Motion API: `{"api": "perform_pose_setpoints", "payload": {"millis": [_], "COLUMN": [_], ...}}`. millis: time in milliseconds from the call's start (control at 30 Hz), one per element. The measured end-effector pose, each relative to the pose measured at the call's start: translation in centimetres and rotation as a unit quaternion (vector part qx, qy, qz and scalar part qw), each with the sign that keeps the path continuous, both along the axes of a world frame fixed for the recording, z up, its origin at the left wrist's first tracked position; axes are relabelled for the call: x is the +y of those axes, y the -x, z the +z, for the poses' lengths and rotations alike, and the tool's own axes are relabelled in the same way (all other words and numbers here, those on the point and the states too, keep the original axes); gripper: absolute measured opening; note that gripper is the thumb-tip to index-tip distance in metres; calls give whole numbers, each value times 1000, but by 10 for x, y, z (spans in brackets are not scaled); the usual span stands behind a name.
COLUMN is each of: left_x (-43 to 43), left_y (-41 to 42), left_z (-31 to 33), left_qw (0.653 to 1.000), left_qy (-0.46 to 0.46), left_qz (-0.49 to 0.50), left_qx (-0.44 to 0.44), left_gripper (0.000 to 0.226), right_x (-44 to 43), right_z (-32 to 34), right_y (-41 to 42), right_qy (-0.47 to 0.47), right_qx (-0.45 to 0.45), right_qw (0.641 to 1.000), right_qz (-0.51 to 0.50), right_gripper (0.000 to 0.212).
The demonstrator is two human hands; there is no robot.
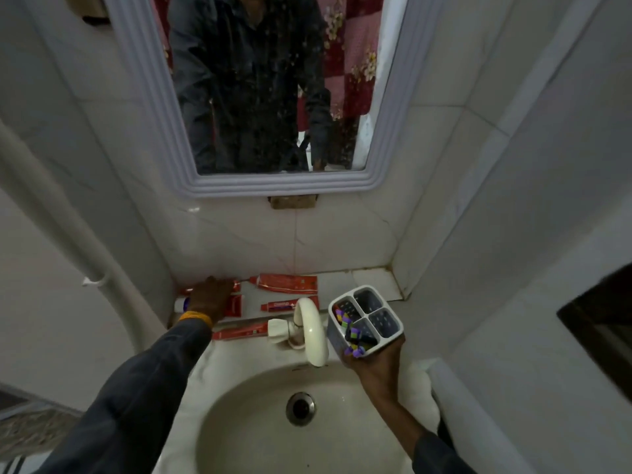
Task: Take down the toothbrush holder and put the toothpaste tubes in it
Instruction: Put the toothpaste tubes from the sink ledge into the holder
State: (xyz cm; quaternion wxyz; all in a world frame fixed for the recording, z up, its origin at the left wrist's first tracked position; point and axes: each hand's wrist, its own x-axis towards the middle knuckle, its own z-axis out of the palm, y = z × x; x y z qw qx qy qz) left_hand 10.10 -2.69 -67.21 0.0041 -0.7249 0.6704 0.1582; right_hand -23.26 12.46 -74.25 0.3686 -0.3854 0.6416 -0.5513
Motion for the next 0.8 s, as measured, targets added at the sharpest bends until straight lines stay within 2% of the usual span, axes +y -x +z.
{"api": "perform_pose_setpoints", "payload": {"millis": [67, 167, 200, 267, 300, 400, 500, 567, 667, 800], "left_x": [5, 11, 9, 7, 8, 15, 22, 25, 35, 44], "left_y": [8, 9, 8, 13, 19, 58, 99, 119, 148, 167], "left_z": [2, 18, 28, 62, 78, 123, 152, 153, 147, 140], "left_qw": [997, 995, 996, 992, 986, 946, 923, 922, 931, 929], "left_qy": [14, 51, 50, 104, 133, 216, 210, 179, 158, 140], "left_qz": [11, -14, -21, -8, -9, -56, -118, -136, -160, -174], "left_qx": [68, 87, 69, 66, 103, 235, 300, 315, 288, 297], "left_gripper": [34, 32, 37, 53, 53, 30, 28, 33, 47, 31], "right_x": [1, 0, 0, -1, -1, -1, -2, -2, -1, -2], "right_z": [0, 3, 4, 7, 8, 11, 8, 9, 11, 11], "right_y": [0, -3, -4, -5, -5, -8, -8, -7, -7, -9], "right_qy": [-7, -12, -9, -14, -20, -20, -6, 14, 39, 54], "right_qx": [5, 4, 1, -8, -18, -43, -44, -40, -45, -24], "right_qw": [1000, 1000, 1000, 1000, 999, 999, 999, 999, 998, 998], "right_qz": [-1, -20, -21, -23, -21, -10, -4, -5, -6, -28], "right_gripper": [123, 121, 121, 120, 121, 127, 126, 128, 130, 119]}}
